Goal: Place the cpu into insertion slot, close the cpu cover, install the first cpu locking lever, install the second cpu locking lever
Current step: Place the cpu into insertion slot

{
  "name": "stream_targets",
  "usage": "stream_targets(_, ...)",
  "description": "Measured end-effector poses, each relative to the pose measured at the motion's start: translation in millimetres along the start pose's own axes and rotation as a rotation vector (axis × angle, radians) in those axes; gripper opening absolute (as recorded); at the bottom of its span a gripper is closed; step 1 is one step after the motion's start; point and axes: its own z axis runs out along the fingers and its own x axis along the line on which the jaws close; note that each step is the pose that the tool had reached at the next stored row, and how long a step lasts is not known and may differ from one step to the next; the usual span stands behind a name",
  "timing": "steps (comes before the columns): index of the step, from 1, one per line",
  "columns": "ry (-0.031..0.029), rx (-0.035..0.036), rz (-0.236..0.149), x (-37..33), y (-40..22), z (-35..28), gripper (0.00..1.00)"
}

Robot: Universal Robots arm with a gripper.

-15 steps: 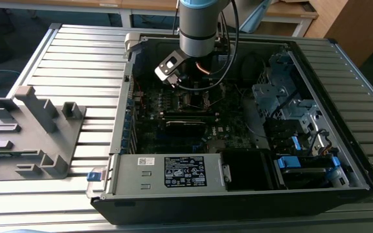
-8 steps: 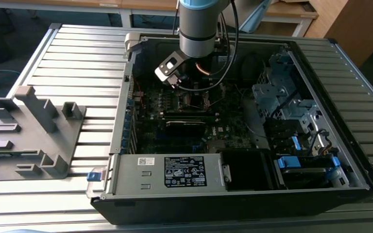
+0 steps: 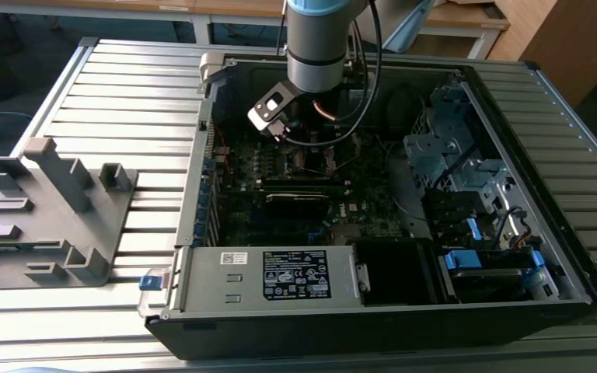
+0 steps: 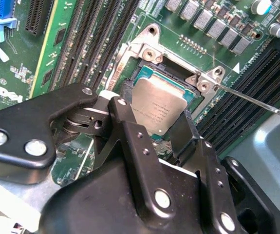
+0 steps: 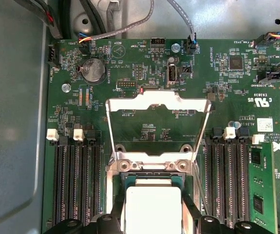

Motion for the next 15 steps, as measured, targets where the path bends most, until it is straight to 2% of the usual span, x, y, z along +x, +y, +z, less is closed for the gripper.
stream_targets(3, 0.0007, -0.0005, 0.0, 0.1, 0.1, 0.3, 0.55)
stream_targets(4, 0.0007, -0.0005, 0.0, 0.1, 0.1, 0.3, 0.61)
stream_targets(8, 0.0, 0.0001, 0.0, 0.0, 0.0, -0.2, 0.61)
stream_targets(15, 0.0, -0.0001, 0.0, 0.1, 0.5, -10.0, 0.61)
